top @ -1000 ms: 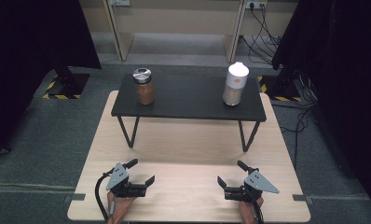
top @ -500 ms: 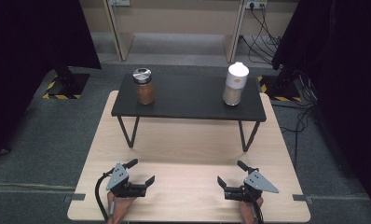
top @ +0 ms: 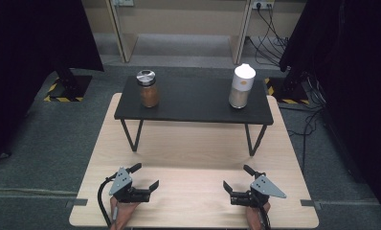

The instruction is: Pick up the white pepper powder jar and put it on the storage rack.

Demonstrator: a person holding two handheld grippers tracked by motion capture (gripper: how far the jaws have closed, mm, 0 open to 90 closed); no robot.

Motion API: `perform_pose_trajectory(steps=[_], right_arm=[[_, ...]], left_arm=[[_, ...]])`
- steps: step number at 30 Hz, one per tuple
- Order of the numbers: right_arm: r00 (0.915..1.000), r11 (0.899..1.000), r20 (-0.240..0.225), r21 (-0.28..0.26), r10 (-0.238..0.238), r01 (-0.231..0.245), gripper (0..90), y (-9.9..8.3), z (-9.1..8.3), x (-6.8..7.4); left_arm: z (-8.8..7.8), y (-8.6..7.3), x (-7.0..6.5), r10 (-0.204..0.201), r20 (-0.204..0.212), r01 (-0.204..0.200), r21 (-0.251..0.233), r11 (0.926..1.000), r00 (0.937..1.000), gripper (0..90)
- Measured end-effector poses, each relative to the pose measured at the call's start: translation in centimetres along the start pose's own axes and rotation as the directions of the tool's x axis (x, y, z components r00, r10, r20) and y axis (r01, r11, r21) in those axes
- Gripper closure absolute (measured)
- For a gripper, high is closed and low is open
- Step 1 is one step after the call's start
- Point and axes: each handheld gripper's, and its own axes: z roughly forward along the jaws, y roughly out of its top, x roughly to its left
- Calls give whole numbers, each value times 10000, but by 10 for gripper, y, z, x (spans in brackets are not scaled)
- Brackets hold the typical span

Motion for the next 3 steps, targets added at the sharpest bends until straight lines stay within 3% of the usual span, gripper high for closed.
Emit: perform_pose_trajectory(steps=[3], right_arm=[[10000, 10000, -1, -36, 37, -37, 7, -1, 0, 0]], left_arm=[[0, 0, 0, 22, 1, -22, 12, 10000, 10000, 25]])
